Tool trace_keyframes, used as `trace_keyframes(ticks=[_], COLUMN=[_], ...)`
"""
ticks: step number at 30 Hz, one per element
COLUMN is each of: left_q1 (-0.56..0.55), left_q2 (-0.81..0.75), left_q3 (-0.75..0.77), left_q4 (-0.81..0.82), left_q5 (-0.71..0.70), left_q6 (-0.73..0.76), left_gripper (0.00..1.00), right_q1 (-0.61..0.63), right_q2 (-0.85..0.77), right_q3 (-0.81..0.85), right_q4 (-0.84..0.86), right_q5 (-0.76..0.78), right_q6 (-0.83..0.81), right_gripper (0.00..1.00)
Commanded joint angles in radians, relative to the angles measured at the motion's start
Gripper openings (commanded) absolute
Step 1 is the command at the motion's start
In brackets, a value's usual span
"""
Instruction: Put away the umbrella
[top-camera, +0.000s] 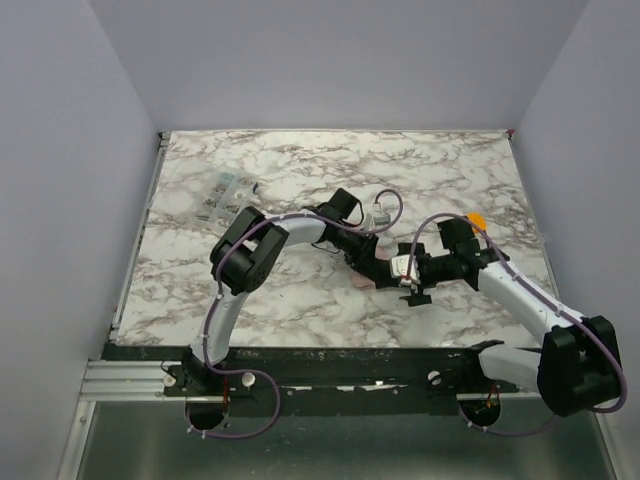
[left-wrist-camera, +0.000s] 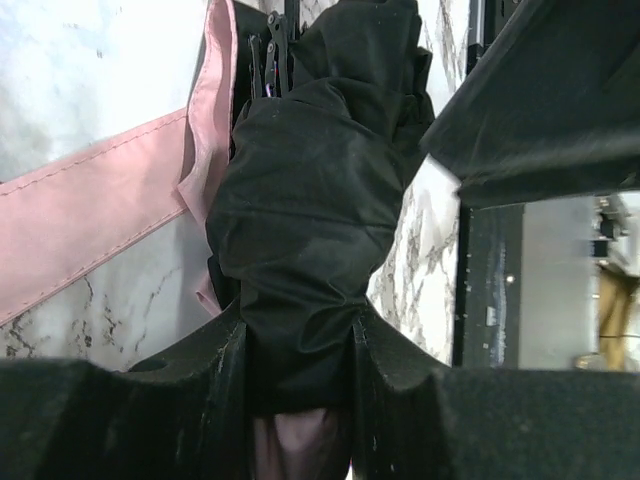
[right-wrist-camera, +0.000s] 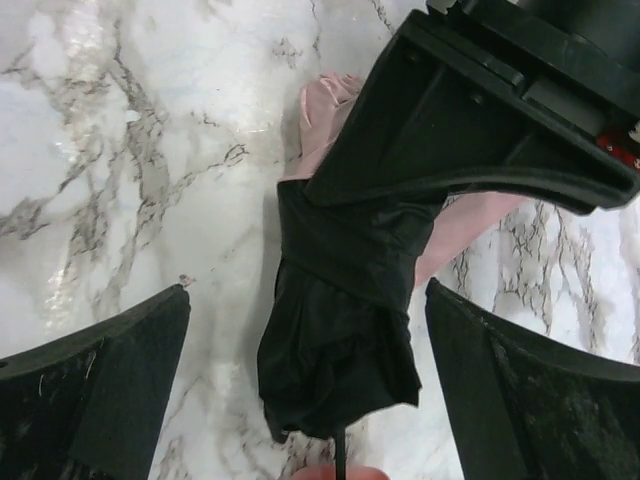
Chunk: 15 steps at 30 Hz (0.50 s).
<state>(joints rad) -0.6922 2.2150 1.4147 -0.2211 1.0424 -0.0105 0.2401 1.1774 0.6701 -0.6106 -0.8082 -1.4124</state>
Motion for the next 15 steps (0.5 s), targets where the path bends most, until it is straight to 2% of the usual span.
trace_keyframes(ticks=[1,4,6,8,10,12,13,14,15], left_q1=[-0.002,0.001,0.004,0.006,0.013,0.024,0.030,0.040,0.048], left_q2=[0.178,0.196,0.199,0.199,0.191,0.147,0.118,0.075,0.034], left_q3=[-0.035,0.000,0.006,0.017,0.021,0.008,-0.008,-0.025,-0.054], left_q4=[-0.421,-0.442,-0.439,-0.441,-0.429,-0.381,-0.343,-0.292,-0.238], left_q5=[-0.240,-0.244,-0.232,-0.234,-0.232,-0.233,-0.229,-0.235,-0.246], left_q6=[-0.039,-0.050,-0.059,-0.066,-0.081,-0.111,-0.132,-0.161,-0.186], left_gripper=[0.00,0.00,0.00,0.00,0.00,0.04,0.09,0.18,0.32], right_q1=[0.097,0.187,0.216,0.217,0.220,0.222,0.222,0.221,0.222], right_q2=[0.017,0.055,0.099,0.147,0.176,0.182,0.185,0.190,0.200], right_q3=[-0.078,-0.152,-0.201,-0.195,-0.181,-0.184,-0.175,-0.159,-0.133], right_q4=[0.316,0.428,0.503,0.491,0.431,0.390,0.367,0.327,0.278], right_q5=[0.185,0.313,0.425,0.476,0.492,0.501,0.499,0.493,0.483], right_q6=[0.082,0.101,0.101,0.095,0.089,0.078,0.084,0.096,0.098], right_gripper=[1.00,0.98,0.92,0.74,0.45,0.32,0.26,0.22,0.18])
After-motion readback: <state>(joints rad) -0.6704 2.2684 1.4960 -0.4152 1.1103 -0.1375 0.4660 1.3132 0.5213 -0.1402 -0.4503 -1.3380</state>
